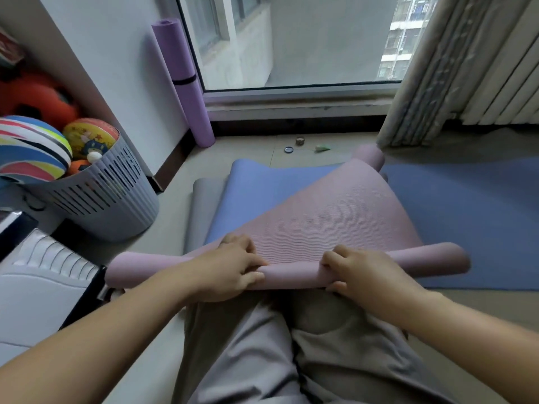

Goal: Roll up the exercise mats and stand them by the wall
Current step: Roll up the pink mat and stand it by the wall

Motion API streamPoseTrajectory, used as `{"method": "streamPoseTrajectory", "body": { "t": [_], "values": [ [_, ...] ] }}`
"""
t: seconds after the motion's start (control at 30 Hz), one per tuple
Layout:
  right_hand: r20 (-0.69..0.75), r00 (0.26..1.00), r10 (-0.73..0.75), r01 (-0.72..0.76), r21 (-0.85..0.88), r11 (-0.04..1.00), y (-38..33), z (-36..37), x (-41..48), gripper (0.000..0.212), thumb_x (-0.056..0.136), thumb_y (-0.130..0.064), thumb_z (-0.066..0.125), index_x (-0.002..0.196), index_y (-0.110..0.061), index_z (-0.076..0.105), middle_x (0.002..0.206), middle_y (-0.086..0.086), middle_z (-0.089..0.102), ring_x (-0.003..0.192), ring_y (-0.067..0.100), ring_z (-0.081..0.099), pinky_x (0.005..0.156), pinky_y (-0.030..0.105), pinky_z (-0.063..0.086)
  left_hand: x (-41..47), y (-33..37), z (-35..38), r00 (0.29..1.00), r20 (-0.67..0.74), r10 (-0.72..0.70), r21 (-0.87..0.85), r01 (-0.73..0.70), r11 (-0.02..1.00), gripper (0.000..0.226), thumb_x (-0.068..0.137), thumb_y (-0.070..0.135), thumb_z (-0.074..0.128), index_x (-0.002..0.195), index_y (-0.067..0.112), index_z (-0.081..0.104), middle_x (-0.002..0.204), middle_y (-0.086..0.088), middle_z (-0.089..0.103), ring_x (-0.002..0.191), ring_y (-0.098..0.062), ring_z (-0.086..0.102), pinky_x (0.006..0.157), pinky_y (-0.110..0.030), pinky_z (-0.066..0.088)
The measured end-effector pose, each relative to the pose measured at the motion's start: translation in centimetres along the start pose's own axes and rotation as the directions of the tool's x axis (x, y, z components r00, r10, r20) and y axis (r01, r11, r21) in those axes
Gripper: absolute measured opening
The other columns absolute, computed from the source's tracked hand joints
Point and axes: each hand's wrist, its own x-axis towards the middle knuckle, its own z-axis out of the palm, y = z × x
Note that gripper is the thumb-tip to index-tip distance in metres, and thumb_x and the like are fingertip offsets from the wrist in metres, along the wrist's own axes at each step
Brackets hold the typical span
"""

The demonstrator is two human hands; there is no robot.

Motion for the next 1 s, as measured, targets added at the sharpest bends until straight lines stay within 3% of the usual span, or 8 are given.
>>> {"method": "streamPoseTrajectory", "body": {
  "t": [0.23, 0.33, 0.5, 0.57, 0.63, 0.73, 0.9, 1.0],
  "values": [
    [0.263, 0.961, -0.091, 0.016, 0.275, 0.961, 3.3, -3.0, 4.2, 0.036, 0.084, -0.04, 0.066, 0.118, -0.028, 0.064, 0.116, -0.008, 0.064, 0.102, 0.012, 0.057, 0.093, 0.029, 0.045, 0.2, 3.3, 1.4, 0.97, -0.219, -0.108, 0.348, 0.181, 0.92, 0.046, 0.103, 0.041, 0.027, 0.145, 0.024, 0.023, 0.13, -0.008, 0.046, 0.117, -0.028, 0.049, 0.094, -0.036, 0.036],
    [0.35, 0.931, -0.105, -0.001, 0.29, 0.957, 4.0, -3.5, 5.7, 0.038, 0.085, -0.041, 0.066, 0.121, -0.027, 0.064, 0.119, -0.011, 0.064, 0.101, 0.007, 0.056, 0.09, 0.023, 0.042, 0.8, 2.9, 1.7, 0.968, -0.233, -0.096, 0.328, 0.171, 0.929, 0.036, 0.103, 0.041, 0.028, 0.136, 0.026, 0.034, 0.124, -0.006, 0.05, 0.113, -0.028, 0.05, 0.093, -0.038, 0.036],
    [0.081, 0.996, -0.024, -0.005, 0.334, 0.943, 3.3, -1.3, 4.8, 0.041, 0.089, -0.036, 0.06, 0.129, -0.027, 0.053, 0.114, -0.007, 0.05, 0.099, 0.009, 0.046, 0.084, 0.021, 0.035, 2.0, 0.7, 0.6, 0.98, -0.178, -0.094, 0.175, 0.125, 0.977, 0.029, 0.102, 0.04, 0.03, 0.125, 0.029, 0.044, 0.121, -0.001, 0.055, 0.113, -0.025, 0.051, 0.085, -0.035, 0.038],
    [-0.184, 0.981, -0.06, 0.094, 0.18, 0.979, 2.2, 0.8, 3.1, 0.035, 0.091, -0.034, 0.056, 0.124, -0.024, 0.05, 0.115, -0.002, 0.051, 0.101, 0.019, 0.047, 0.089, 0.028, 0.039, 2.6, -0.1, 0.3, 0.985, -0.15, -0.08, 0.093, 0.095, 0.991, 0.025, 0.101, 0.04, 0.033, 0.118, 0.03, 0.048, 0.122, 0.002, 0.058, 0.112, -0.024, 0.051, 0.082, -0.036, 0.04],
    [-0.287, 0.952, -0.103, 0.134, 0.091, 0.987, 1.5, 2.7, 2.0, 0.045, 0.078, -0.037, 0.066, 0.116, -0.018, 0.052, 0.108, 0.004, 0.057, 0.092, 0.027, 0.055, 0.083, 0.04, 0.05, 3.0, -0.7, 0.1, 0.991, -0.102, -0.085, 0.036, 0.089, 0.995, 0.024, 0.101, 0.041, 0.033, 0.115, 0.032, 0.051, 0.12, 0.002, 0.059, 0.112, -0.024, 0.049, 0.085, -0.038, 0.042],
    [-0.287, 0.955, -0.072, 0.126, 0.177, 0.976, 2.3, 3.0, 2.8, 0.042, 0.074, -0.032, 0.07, 0.111, -0.013, 0.06, 0.098, 0.008, 0.061, 0.085, 0.032, 0.059, 0.076, 0.045, 0.053, 3.8, -1.0, 0.1, 0.991, -0.069, -0.112, -0.033, 0.11, 0.993, 0.034, 0.101, 0.043, 0.032, 0.128, 0.033, 0.05, 0.123, -0.003, 0.049, 0.12, -0.025, 0.04, 0.099, -0.043, 0.039],
    [-0.076, 0.994, -0.073, 0.096, 0.364, 0.926, 4.4, 0.4, 5.3, 0.042, 0.089, -0.034, 0.064, 0.128, -0.021, 0.059, 0.115, -0.001, 0.06, 0.107, 0.018, 0.054, 0.09, 0.027, 0.039, 3.8, 0.0, 2.6, 0.93, -0.321, -0.18, 0.13, 0.231, 0.964, 0.062, 0.093, 0.055, 0.007, 0.141, 0.033, 0.039, 0.124, -0.003, 0.053, 0.115, -0.028, 0.052, 0.095, -0.04, 0.039],
    [0.029, 0.995, -0.097, 0.079, 0.371, 0.925, 5.0, -0.9, 6.4, 0.035, 0.085, -0.032, 0.067, 0.118, -0.021, 0.065, 0.108, -0.004, 0.065, 0.101, 0.015, 0.057, 0.086, 0.027, 0.041, 3.8, -0.8, 3.2, 0.912, -0.407, -0.043, 0.241, 0.153, 0.958, 0.06, 0.083, 0.062, 0.042, 0.134, 0.029, 0.044, 0.099, -0.006, 0.063, 0.088, -0.03, 0.064, 0.075, -0.042, 0.049]
  ]
}}
